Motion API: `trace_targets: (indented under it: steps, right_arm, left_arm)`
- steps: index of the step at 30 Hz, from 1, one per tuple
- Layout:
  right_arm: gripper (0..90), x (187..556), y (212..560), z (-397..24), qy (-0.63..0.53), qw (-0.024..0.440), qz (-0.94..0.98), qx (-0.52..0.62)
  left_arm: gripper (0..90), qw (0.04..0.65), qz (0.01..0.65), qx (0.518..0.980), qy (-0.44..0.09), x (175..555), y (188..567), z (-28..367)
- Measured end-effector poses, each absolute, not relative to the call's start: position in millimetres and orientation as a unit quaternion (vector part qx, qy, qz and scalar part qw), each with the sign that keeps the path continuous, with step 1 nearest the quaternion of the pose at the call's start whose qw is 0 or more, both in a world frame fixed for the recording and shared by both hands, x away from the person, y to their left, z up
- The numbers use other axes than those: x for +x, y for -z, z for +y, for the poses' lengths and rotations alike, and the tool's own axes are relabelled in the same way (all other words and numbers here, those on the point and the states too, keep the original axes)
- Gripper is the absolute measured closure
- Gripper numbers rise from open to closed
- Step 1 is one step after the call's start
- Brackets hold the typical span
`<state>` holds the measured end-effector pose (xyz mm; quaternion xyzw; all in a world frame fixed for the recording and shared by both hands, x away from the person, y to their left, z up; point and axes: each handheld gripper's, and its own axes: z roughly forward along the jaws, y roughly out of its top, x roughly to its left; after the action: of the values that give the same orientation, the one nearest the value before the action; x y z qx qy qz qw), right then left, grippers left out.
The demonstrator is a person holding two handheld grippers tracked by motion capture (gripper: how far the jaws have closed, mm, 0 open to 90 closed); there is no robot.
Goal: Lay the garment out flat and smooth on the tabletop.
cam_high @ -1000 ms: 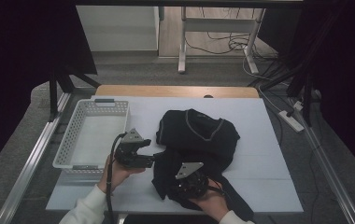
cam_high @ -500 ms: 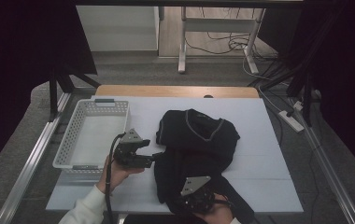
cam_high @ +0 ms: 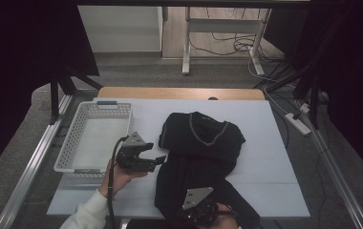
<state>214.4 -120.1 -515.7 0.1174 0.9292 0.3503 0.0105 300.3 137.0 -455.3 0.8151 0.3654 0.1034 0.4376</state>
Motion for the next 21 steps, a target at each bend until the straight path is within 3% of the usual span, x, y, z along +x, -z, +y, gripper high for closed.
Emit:
trace_targets:
  steps: [13, 15, 17, 21]
  right_arm:
    - [84.2, 193.1, 512.2, -116.2, -0.358, -0.007, 0.930, 0.083]
    - [76.2, 196.8, 512.1, -120.2, -0.368, -0.007, 0.925, 0.098]
    - [61.1, 200.8, 508.3, -124.3, -0.378, -0.003, 0.918, 0.118]
    - [47.7, 207.4, 493.5, -137.0, -0.408, 0.023, 0.901, 0.146]
  left_arm:
    - [29.0, 0.436, 0.365, 0.816, -0.103, 300.4, 456.4, 136.3]
    - [28.9, 0.436, 0.365, 0.816, -0.103, 300.0, 456.2, 135.8]
    - [28.9, 0.436, 0.363, 0.817, -0.103, 299.8, 456.2, 135.4]
    - [28.8, 0.435, 0.365, 0.817, -0.102, 300.3, 456.9, 135.6]
